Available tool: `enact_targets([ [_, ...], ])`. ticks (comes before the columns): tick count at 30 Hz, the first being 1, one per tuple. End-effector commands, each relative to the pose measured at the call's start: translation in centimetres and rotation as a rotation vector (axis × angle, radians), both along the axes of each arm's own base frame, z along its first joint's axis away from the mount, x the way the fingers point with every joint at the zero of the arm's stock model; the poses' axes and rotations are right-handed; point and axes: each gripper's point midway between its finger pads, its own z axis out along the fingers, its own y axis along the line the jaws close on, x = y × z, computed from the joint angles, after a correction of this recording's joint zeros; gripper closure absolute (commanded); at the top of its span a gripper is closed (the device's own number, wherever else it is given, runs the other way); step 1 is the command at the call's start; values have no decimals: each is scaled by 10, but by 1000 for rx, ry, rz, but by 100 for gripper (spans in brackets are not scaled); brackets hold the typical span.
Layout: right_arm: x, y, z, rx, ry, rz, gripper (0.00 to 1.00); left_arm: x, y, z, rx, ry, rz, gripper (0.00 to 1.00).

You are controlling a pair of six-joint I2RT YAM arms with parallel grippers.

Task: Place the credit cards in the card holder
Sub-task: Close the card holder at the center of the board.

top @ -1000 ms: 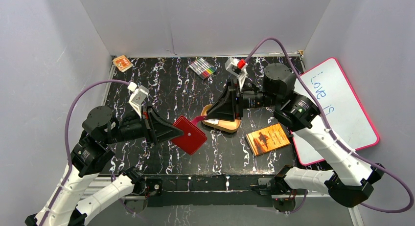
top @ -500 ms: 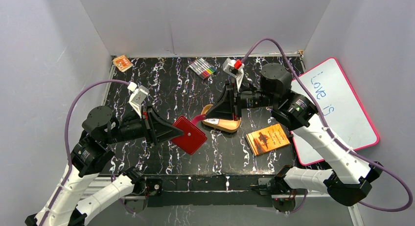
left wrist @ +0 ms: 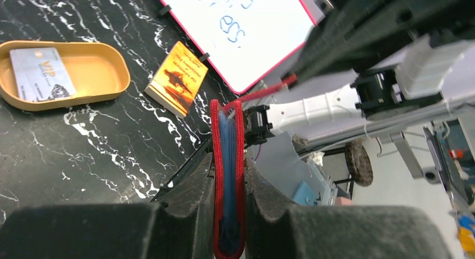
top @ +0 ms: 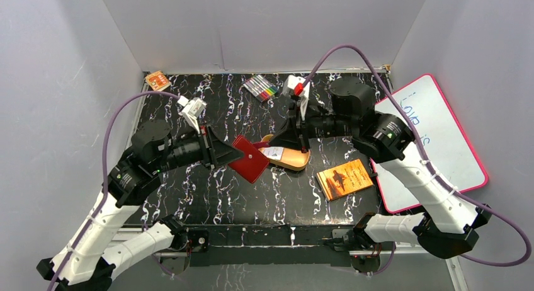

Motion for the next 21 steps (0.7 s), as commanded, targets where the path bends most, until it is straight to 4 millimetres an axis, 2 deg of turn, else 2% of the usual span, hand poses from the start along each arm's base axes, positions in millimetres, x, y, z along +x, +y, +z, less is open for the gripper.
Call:
enact_targets([
  [1,6,2,4,-21,-140,-30,100,16,3,4,-6,66,103,100],
  [12,12,18,-22,-38,-105,-38,100,28,-4,9,-50,107,140,100],
  [16,14,25,-24,-7,-81,-45,100,31,-6,11,-60,110,143,100],
  [21,17,32,-24,5,-52,-56,100,33,-8,5,-46,124,143,100],
])
